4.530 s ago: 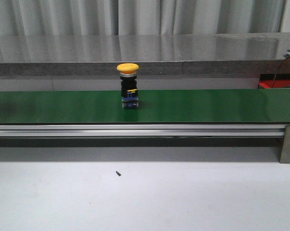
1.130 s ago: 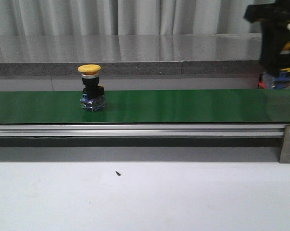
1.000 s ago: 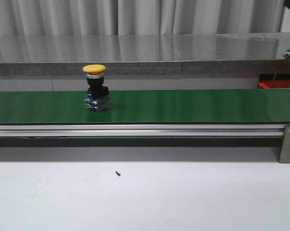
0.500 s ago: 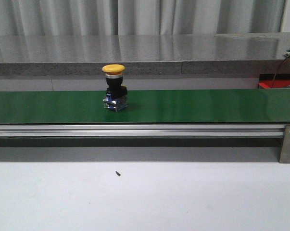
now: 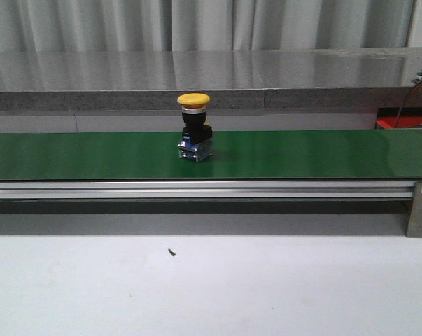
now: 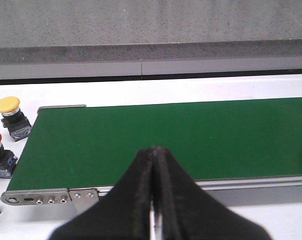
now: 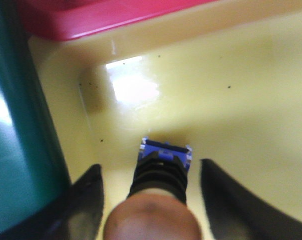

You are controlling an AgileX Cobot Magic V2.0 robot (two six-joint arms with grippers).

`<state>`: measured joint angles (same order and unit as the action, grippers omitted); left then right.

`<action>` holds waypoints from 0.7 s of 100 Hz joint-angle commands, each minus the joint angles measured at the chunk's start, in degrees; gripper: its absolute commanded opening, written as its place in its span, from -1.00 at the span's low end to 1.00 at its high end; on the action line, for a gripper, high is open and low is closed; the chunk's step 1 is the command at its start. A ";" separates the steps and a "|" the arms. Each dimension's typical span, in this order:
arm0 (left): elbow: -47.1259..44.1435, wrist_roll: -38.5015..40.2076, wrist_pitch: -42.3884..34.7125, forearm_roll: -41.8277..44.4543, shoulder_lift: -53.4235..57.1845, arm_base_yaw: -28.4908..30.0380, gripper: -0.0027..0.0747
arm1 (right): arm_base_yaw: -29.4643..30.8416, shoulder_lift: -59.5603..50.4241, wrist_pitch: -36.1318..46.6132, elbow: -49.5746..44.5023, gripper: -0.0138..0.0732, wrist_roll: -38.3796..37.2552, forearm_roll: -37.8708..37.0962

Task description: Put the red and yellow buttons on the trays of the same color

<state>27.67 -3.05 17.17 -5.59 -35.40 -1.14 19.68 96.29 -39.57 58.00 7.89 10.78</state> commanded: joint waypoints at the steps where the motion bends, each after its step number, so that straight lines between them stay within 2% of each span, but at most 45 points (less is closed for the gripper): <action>1: 1.58 0.00 -4.94 -0.24 0.13 -0.41 -0.98 | 0.03 -3.90 -0.56 2.65 0.70 0.74 0.34; 7: 1.58 0.00 -4.94 -0.24 0.13 -0.41 -0.98 | 0.03 -5.28 -1.63 3.71 0.79 0.74 0.25; 22: 1.58 0.00 -4.94 -0.24 0.13 -0.41 -0.98 | -0.48 -9.10 -4.84 6.56 0.77 0.90 0.28; 33: 1.58 0.00 -4.94 -0.24 0.13 -0.41 -0.98 | -3.75 -11.65 -7.29 7.89 0.77 2.85 1.40; 53: 1.58 0.00 -4.94 -0.24 0.13 -0.41 -0.98 | -16.00 -13.18 -8.01 8.49 0.77 6.38 3.09; 70: 1.58 0.00 -4.94 -0.24 0.13 -0.41 -0.98 | -25.94 -11.87 -5.51 9.01 0.77 7.06 3.09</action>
<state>27.67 -3.05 16.94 -5.59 -35.40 -1.14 -2.30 85.47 -48.14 64.84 13.87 12.92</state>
